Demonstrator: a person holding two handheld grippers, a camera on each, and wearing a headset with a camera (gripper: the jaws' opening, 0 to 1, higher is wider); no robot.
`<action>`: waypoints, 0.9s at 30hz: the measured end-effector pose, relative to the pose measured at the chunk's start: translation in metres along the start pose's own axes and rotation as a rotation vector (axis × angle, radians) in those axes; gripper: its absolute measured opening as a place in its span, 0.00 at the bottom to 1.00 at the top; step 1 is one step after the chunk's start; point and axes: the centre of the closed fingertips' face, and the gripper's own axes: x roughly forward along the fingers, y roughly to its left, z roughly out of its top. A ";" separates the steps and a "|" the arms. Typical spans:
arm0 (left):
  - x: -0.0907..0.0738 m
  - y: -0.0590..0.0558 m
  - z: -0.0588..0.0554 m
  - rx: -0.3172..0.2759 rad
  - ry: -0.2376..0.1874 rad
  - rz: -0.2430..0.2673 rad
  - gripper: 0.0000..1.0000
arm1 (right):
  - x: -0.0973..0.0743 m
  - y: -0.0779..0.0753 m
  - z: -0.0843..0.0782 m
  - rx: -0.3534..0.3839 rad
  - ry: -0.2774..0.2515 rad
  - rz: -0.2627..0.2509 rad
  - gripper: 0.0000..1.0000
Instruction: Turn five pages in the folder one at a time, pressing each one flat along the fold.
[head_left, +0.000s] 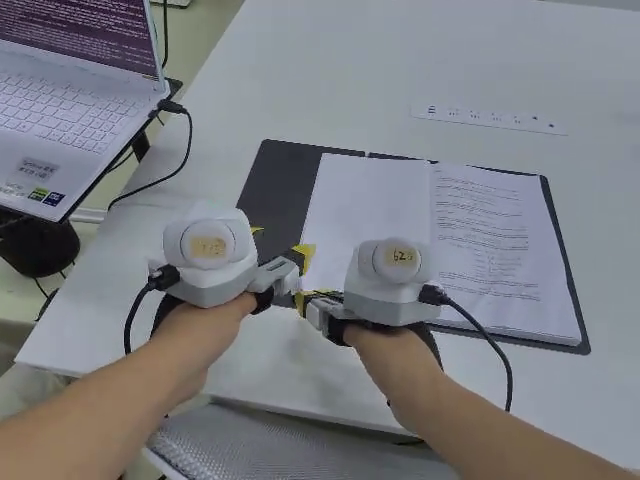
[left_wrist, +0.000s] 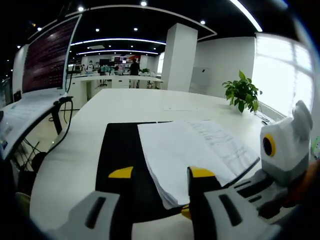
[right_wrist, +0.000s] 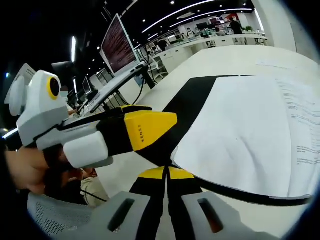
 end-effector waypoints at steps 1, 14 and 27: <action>0.002 -0.003 -0.001 -0.002 0.002 -0.006 0.40 | -0.003 -0.001 0.000 0.000 -0.002 -0.001 0.00; 0.040 -0.034 -0.043 0.039 0.112 -0.043 0.40 | -0.058 -0.086 0.023 0.103 -0.136 -0.149 0.00; 0.038 -0.023 -0.073 0.088 0.093 0.047 0.35 | -0.061 -0.149 0.057 -0.003 -0.271 -0.213 0.00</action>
